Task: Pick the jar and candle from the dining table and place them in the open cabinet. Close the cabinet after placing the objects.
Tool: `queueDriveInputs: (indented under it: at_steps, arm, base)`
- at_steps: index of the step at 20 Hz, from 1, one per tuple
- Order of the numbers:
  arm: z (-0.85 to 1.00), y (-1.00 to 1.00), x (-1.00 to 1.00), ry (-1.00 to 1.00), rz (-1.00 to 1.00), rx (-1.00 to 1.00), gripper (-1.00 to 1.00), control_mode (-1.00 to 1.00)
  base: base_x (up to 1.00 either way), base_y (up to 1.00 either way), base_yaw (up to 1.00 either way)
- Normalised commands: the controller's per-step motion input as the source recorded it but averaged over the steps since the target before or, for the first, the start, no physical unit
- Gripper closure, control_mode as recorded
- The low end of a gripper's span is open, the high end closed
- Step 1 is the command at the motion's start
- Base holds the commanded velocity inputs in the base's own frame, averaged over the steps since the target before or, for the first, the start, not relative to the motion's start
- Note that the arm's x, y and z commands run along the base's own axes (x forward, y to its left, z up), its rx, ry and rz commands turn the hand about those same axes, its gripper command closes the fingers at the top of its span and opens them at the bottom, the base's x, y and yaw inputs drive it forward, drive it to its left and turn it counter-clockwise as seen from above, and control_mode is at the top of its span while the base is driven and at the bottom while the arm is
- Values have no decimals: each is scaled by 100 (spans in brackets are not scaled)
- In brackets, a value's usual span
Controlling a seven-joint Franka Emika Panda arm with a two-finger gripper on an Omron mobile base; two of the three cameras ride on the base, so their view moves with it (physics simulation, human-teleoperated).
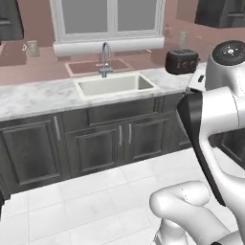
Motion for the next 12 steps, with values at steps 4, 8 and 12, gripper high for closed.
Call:
queueDriveInputs:
  at_steps: [4, 8, 12]
  arm:
    - [0, 0, 0, 0, 0, 0, -100, 100]
    - [0, 0, 0, 0, 0, 0, -100, 100]
    - [0, 0, 0, 0, 0, 0, -100, 100]
  base:
    - [-50, 0, -47]
    - [-36, -2, -45]
    - [-6, -26, -44]
